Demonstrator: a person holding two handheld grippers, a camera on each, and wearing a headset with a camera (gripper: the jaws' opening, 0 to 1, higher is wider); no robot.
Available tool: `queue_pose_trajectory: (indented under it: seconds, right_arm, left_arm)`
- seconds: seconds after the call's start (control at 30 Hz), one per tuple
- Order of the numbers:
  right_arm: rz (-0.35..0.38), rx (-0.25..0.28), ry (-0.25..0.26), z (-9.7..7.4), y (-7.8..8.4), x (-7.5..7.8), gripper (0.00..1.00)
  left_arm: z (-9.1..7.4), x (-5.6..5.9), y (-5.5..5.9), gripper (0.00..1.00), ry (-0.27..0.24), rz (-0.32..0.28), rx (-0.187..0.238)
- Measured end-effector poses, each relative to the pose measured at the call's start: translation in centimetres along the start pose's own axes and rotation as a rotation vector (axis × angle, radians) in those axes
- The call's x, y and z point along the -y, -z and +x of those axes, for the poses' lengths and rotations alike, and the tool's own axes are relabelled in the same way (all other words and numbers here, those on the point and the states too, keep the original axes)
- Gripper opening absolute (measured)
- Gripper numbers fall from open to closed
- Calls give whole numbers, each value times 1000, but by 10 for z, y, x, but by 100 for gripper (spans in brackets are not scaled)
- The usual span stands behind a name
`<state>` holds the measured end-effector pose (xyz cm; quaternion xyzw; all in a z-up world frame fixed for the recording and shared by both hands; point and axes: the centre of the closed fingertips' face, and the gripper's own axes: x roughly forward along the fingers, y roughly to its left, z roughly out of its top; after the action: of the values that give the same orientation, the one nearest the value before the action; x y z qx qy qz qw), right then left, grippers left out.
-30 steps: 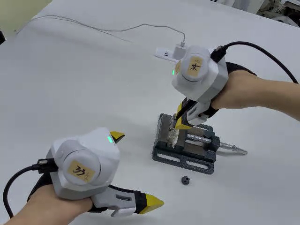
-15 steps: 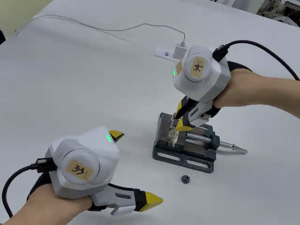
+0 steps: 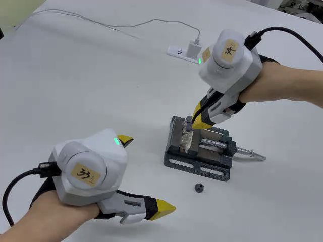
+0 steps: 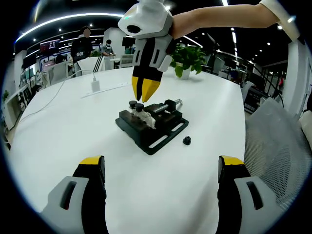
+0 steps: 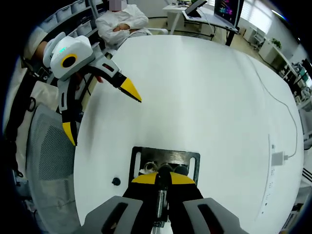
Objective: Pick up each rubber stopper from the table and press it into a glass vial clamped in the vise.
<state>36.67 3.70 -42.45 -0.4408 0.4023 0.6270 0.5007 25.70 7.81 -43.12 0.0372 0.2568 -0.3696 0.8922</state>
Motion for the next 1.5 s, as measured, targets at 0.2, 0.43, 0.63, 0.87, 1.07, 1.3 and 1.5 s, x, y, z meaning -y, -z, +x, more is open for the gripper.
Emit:
queue_pose_trajectory:
  seconds: [0.2, 0.43, 0.63, 0.87, 1.07, 1.3, 1.5]
  right_arm:
    - [0, 2, 0, 2, -4, -3, 1]
    - [-6, -13, -10, 7, -4, -4, 0]
    - [-19, -14, -9, 5, -6, -6, 0]
    - [-90, -71, 17, 8, -8, -8, 0]
    - [-39, -68, -3, 9, -6, -3, 0]
    - [-5, -58, -23, 8, -5, -8, 0]
    - [31, -52, -30, 7, -7, -12, 0]
  left_arm:
    - [0, -1, 2, 95, 2, -4, -5]
    - [1, -2, 3, 95, 4, -11, -6]
    - [1, -3, 5, 95, 5, -14, -9]
    - [1, -2, 5, 95, 11, -15, -7]
    - [2, -3, 4, 95, 12, -18, -4]
    - [5, -3, 4, 95, 18, -28, -1]
    - [8, -3, 3, 95, 24, -30, -3]
